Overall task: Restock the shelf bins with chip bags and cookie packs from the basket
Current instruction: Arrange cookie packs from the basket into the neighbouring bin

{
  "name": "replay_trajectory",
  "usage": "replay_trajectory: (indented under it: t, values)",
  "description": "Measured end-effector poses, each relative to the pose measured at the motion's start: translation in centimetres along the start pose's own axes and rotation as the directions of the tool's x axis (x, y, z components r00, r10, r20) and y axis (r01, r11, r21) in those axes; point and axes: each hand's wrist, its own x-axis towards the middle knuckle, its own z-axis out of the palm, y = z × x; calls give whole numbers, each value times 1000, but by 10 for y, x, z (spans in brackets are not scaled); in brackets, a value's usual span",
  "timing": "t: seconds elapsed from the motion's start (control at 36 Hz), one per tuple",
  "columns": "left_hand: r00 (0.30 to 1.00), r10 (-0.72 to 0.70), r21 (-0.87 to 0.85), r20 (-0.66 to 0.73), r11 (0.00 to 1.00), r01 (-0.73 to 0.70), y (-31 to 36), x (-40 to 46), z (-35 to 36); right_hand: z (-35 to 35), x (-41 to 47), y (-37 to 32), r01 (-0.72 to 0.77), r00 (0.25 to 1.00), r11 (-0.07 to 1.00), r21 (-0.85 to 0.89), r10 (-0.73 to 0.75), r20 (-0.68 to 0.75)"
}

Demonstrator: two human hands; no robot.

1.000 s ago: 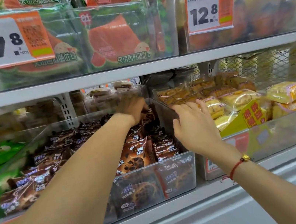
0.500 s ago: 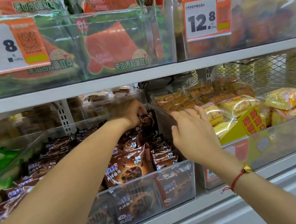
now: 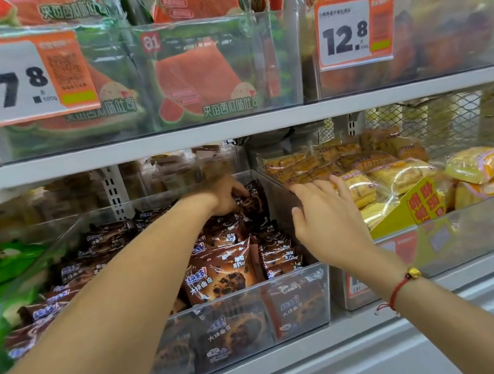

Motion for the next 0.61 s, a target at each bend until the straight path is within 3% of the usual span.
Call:
replay_trajectory:
  t: [0.17,0.28,0.33,0.5,0.61]
  values:
    - [991,-40,-52,-124,998,34,23,-39,-2,-14,3,0,25,987,999,-44,-18,159]
    - [970,21,2,-241,1000,-21,36,-84,-6,-32,5,-4,90,951,986,-140,-44,305]
    - [947,43,-7,-318,999,-48,42,-108,-9,-42,-1,-7,110,952,984,-138,-64,299]
    - [879,-31,-186,-476,980,-66,60,-181,-11,-70,-49,-19,78,986,991,109,-93,141]
    - [904,-77,-259,-420,965,-38,66,-230,0,-76,-98,-29,1,969,968,251,-63,238]
